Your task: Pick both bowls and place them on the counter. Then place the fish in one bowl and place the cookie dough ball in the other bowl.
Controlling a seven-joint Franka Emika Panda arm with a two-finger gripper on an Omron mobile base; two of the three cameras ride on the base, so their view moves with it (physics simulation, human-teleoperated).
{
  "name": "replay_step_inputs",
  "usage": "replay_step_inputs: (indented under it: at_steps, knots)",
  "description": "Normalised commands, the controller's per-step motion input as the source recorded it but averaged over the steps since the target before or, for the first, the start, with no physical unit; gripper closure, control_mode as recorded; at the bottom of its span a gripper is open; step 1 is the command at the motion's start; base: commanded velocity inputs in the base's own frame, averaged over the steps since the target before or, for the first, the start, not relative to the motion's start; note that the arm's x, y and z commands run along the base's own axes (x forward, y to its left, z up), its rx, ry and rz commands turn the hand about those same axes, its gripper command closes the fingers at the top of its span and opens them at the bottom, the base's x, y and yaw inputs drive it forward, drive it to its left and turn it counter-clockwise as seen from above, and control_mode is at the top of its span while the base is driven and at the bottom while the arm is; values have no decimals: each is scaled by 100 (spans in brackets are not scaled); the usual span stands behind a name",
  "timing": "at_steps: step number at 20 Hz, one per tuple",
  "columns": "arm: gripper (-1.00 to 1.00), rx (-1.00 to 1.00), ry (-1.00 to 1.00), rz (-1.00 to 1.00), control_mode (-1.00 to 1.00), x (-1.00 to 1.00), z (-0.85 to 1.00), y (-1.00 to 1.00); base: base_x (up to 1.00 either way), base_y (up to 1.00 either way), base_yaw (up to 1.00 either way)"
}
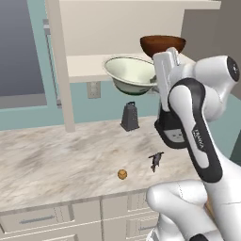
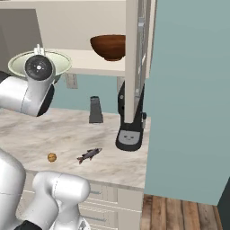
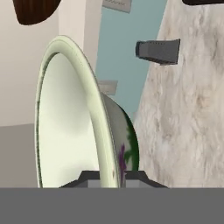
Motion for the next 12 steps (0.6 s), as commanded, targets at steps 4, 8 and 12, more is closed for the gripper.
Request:
replay_step_inputs:
  at_steps: [4, 8, 12]
  knots:
    - [100, -3, 32, -11, -100, -25, -47, 12, 0, 0, 0]
    - [100, -8, 32, -9, -100, -5, -53, 10, 0, 0, 0]
    - [100, -5, 19, -1, -100, 14, -56, 4, 0, 0, 0]
